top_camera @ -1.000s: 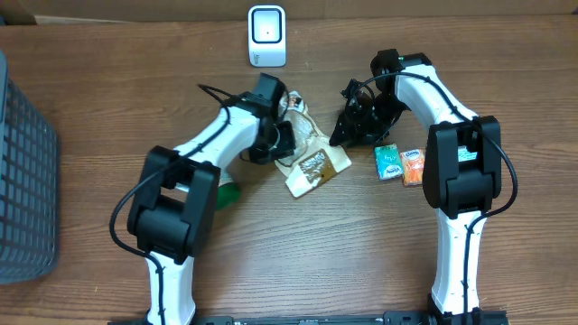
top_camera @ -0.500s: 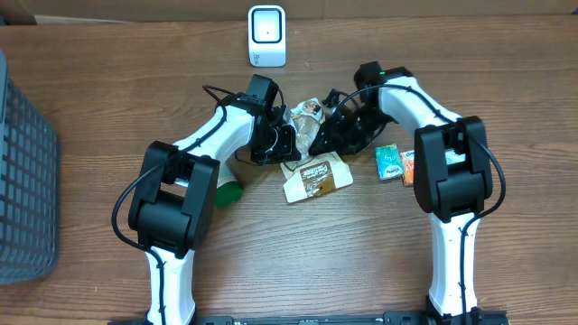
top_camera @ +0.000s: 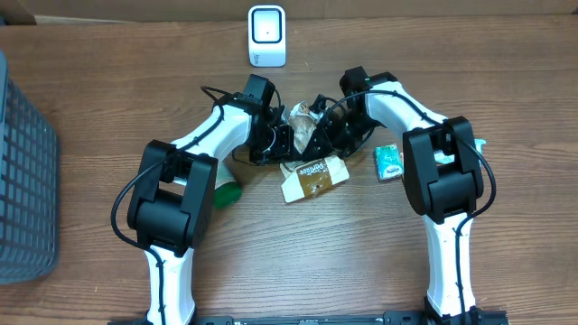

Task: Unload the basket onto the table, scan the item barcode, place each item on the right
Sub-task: 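Release the left gripper and lift the bag toward the scanner with right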

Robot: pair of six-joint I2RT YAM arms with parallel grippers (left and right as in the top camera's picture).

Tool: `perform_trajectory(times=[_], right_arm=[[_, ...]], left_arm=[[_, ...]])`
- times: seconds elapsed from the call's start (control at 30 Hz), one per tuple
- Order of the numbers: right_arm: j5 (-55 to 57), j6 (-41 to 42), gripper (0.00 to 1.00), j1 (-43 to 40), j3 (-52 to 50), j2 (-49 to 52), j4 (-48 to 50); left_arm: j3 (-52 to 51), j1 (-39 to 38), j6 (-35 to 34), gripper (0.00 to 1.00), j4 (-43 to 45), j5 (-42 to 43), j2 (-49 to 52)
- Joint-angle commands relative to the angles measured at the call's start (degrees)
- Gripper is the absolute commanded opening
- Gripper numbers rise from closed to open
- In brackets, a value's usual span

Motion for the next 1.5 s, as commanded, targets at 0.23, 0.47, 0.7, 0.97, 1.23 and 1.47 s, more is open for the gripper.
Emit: perform_trajectory(times=[0.23,0.47,0.7,0.97,1.23,1.47], right_arm=[[-5.25,-0.57,0.04,-4.44,-0.31,0.81,-0.11],[-5.49,-1.88,0.04,-5.68,-0.28,-2.27,-1.81],[-5.84,-5.84,0.04,-5.68,-0.28,-14.14,-5.7],[-14.97,-12.0,0.04,-5.68,-0.28,-30.51,-8.2],[-19.02,-11.91,0.04,-5.68,-0.28,-40.37,-10.64],[-18.08,-11.26,0.04,-5.55,-0.31,-42.34,-11.89]], left_arm=[[4.94,3.82,4.11,0.04,-6.8,-0.24,-1.55],[12.44,7.37,5.55,0.05,-19.61,-6.73,-10.32],[13.73,14.64,5.01,0.04,-27.5,-13.64,-18.71],[13.68,27.17,0.22,0.18,-33.11,-19.96,-20.04],[13.68,31.3,0.26,0.61,-33.64,-19.61,-20.04],[13.68,30.95,0.87,0.88,-33.53,-19.78,-20.04]])
